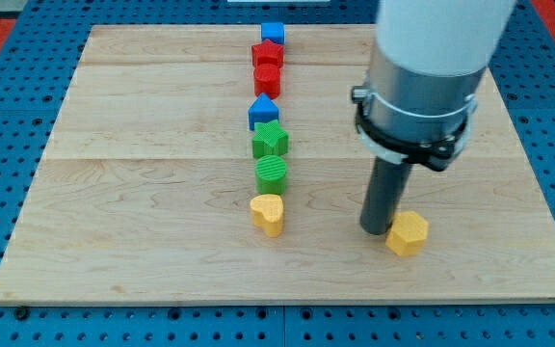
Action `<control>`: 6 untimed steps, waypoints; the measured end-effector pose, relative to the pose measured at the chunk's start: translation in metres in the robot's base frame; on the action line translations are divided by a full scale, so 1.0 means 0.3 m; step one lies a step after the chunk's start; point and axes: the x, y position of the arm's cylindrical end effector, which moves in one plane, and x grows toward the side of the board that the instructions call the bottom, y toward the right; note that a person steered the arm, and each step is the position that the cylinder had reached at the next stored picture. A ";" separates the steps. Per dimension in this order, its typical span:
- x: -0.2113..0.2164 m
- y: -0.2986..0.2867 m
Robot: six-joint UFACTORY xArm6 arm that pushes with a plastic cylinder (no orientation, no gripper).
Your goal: Slide the yellow heart closer to the yellow hexagon
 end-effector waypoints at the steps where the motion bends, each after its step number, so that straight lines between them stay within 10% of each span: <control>1: 0.001 0.099; 4: 0.124 -0.829; 6: -0.032 -0.466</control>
